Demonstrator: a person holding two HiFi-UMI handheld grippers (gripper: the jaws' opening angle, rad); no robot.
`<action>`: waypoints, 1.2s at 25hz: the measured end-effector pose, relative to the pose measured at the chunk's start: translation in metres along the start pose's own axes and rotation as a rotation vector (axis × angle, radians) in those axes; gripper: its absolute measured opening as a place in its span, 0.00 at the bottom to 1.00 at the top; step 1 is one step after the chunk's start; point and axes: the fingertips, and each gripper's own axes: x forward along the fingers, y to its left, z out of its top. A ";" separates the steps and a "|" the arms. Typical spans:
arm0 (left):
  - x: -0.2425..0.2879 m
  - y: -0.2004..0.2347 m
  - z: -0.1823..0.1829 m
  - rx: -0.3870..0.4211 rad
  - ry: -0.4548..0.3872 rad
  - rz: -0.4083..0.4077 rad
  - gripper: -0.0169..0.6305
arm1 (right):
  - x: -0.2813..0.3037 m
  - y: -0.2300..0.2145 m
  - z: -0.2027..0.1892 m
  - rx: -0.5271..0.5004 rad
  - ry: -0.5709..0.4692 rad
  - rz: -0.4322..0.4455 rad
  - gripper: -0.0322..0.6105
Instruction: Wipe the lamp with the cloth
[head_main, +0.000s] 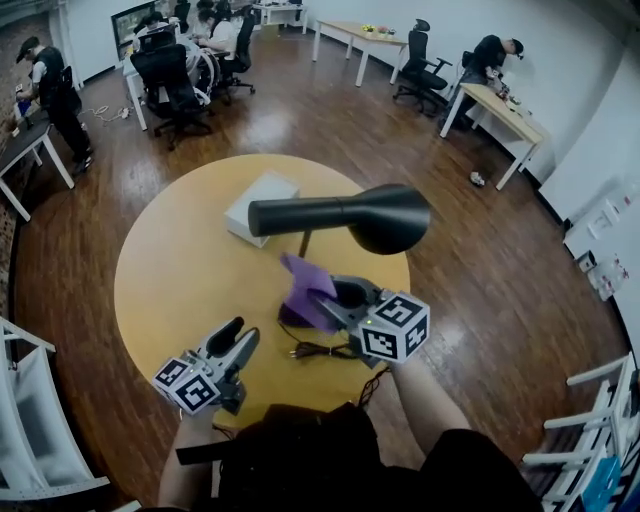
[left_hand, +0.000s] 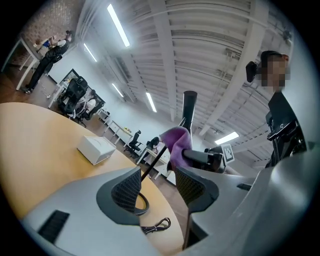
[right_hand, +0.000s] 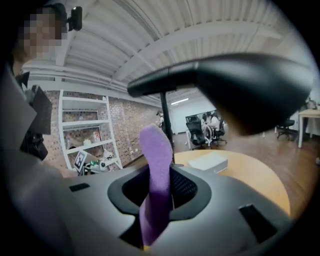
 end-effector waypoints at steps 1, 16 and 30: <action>0.004 -0.002 0.000 0.001 -0.002 -0.009 0.35 | -0.012 -0.001 0.016 -0.012 -0.037 0.000 0.20; 0.027 -0.025 -0.012 -0.010 -0.012 -0.099 0.35 | -0.072 -0.059 0.152 -0.594 -0.165 -0.473 0.20; 0.058 -0.025 0.000 0.121 -0.072 0.023 0.35 | -0.182 -0.174 0.072 -0.134 -0.341 -0.671 0.20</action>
